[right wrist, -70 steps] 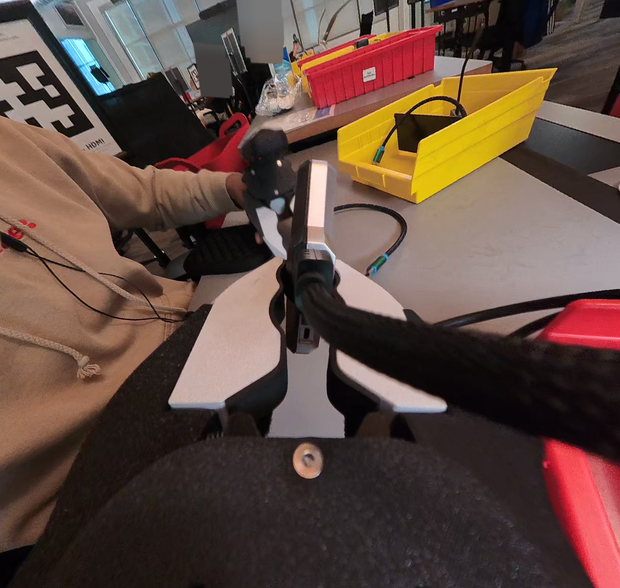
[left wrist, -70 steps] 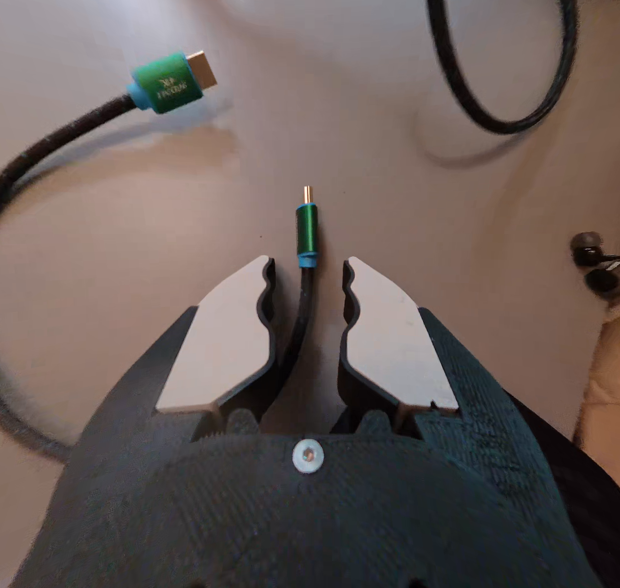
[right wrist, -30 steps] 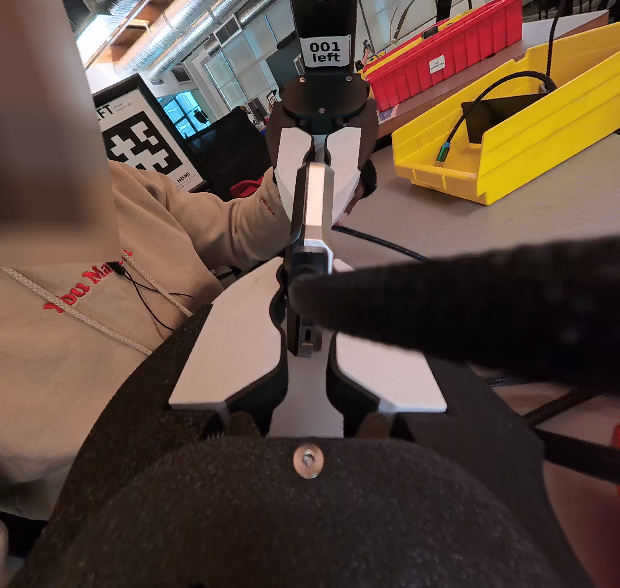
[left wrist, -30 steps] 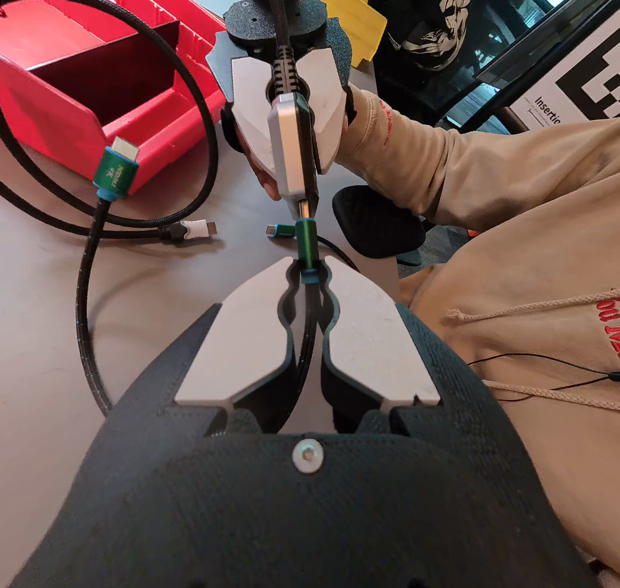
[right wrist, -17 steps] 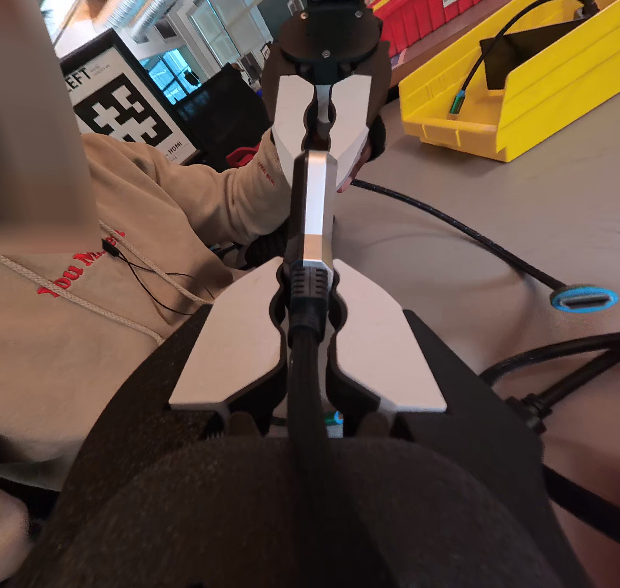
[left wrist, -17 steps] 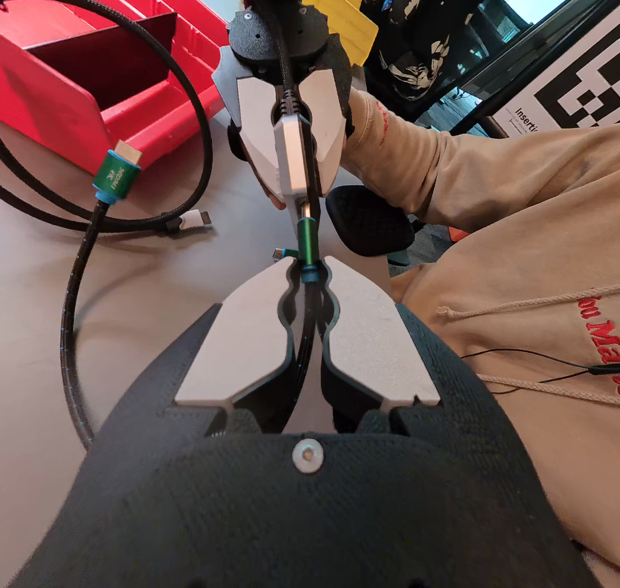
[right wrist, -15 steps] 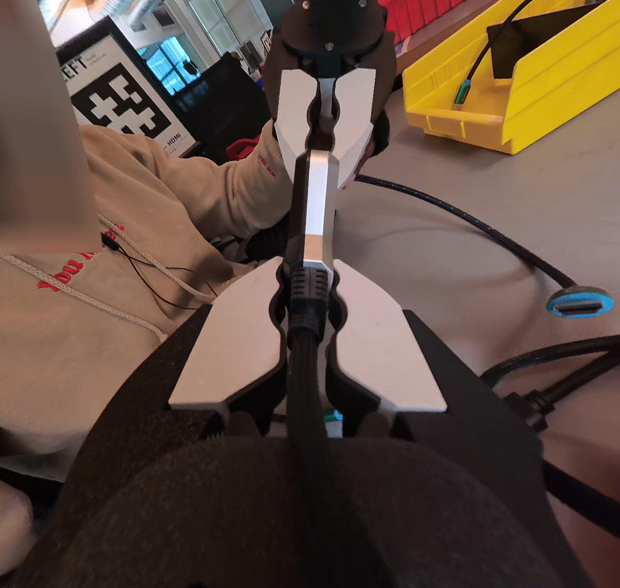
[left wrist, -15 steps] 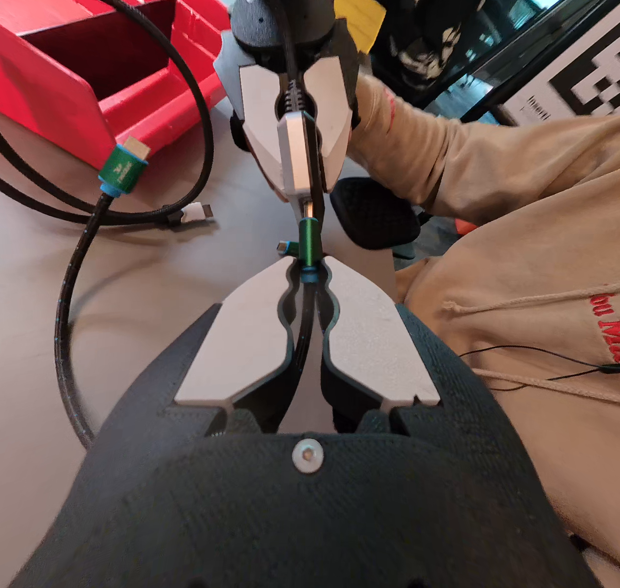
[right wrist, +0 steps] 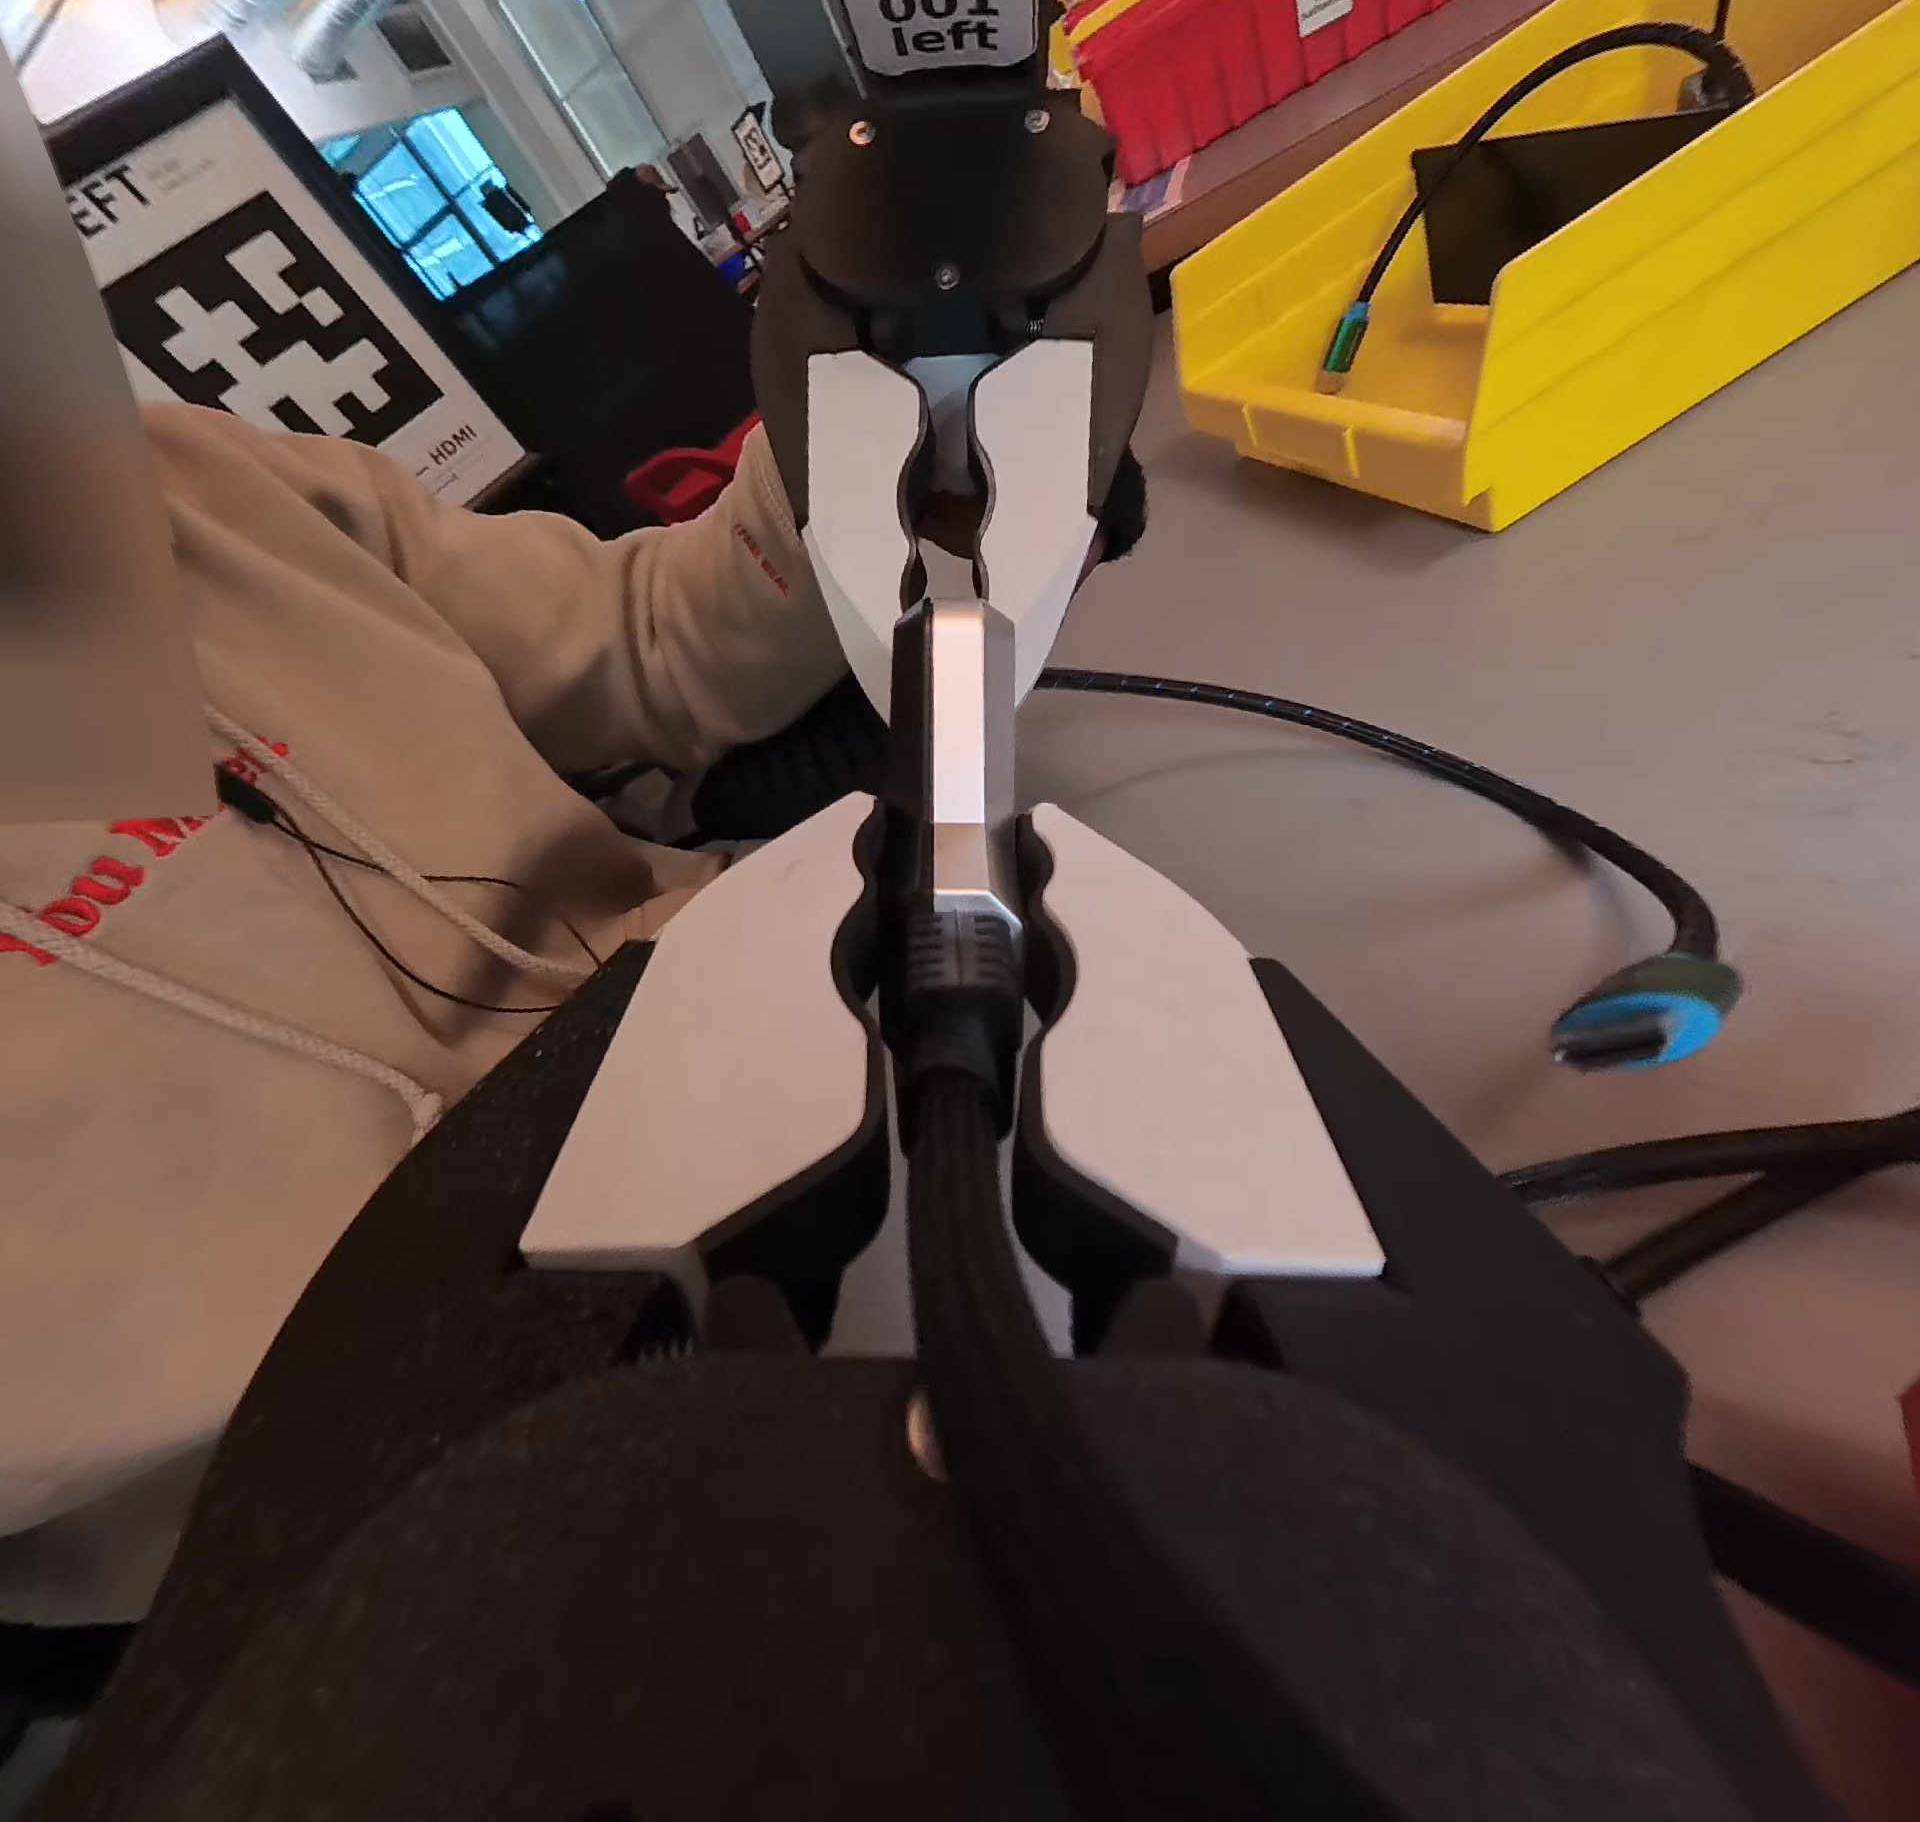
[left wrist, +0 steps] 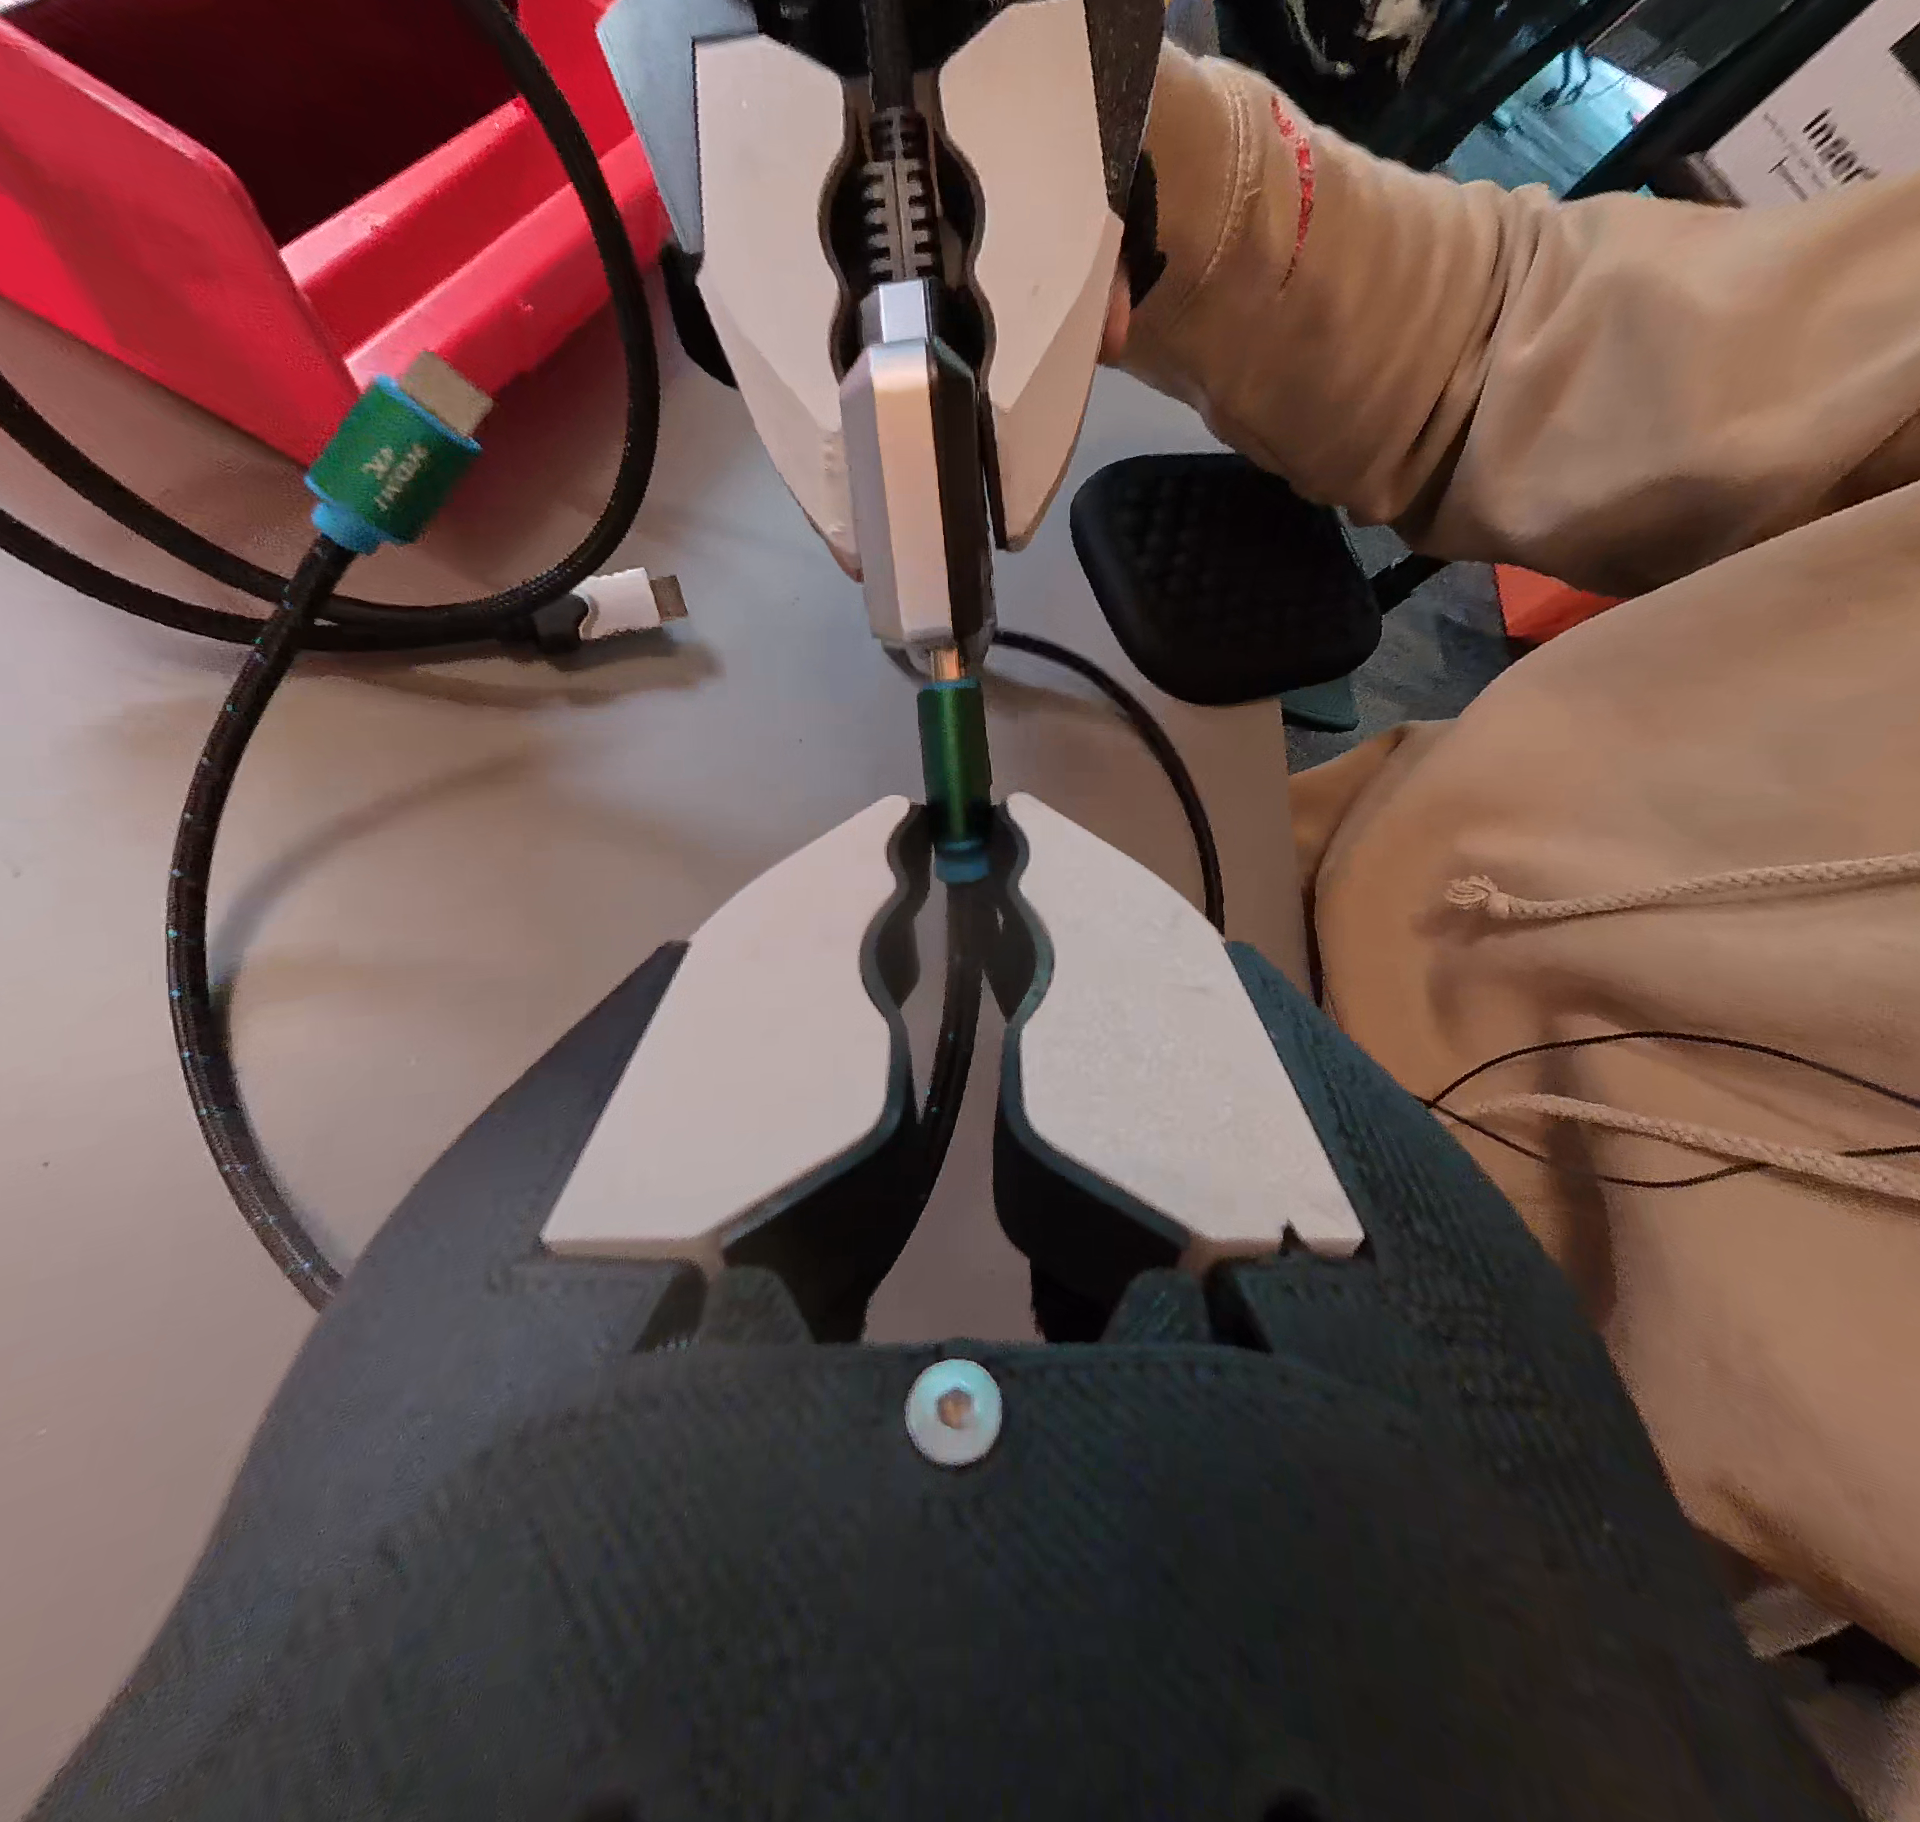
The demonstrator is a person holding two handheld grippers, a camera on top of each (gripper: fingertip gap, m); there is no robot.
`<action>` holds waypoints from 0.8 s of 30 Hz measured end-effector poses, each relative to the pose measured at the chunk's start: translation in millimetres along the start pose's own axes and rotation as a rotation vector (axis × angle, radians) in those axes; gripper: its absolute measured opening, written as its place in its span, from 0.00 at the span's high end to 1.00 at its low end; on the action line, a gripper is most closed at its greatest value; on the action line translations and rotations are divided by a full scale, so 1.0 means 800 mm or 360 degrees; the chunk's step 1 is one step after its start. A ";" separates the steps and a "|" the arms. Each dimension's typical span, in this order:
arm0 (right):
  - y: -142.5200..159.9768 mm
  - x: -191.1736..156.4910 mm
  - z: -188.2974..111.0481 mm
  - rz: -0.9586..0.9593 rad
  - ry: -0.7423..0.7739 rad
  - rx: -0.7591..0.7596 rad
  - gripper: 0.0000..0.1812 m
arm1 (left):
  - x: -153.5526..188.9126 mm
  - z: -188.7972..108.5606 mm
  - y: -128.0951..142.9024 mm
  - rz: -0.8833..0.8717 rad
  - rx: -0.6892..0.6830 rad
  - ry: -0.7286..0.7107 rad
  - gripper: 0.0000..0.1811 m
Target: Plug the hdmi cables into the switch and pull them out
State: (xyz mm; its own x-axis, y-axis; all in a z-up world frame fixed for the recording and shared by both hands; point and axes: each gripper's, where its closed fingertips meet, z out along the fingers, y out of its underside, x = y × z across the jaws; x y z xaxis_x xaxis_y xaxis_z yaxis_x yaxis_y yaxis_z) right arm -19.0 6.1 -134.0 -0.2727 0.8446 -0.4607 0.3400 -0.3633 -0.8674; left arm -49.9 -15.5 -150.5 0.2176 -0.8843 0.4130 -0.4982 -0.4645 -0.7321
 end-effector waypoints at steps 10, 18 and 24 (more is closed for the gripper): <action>0.014 0.006 -0.001 0.0104 -0.0044 -0.0209 0.87 | -0.003 0.009 -0.006 0.0061 0.0055 0.0025 0.94; 0.032 0.011 -0.002 0.0078 0.0037 -0.0372 0.87 | -0.013 0.024 0.003 -0.0042 0.0066 0.0176 0.94; 0.010 0.016 -0.010 0.0008 0.0200 -0.0347 0.87 | -0.018 0.016 -0.012 0.0013 0.0239 0.0124 0.94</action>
State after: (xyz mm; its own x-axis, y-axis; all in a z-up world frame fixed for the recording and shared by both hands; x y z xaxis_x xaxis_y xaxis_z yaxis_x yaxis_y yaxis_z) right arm -12.3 17.0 -145.4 -0.1610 0.8903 -0.4259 0.5309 -0.2857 -0.7978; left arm -37.6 0.9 -155.9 0.1455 -0.8847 0.4429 -0.3677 -0.4639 -0.8060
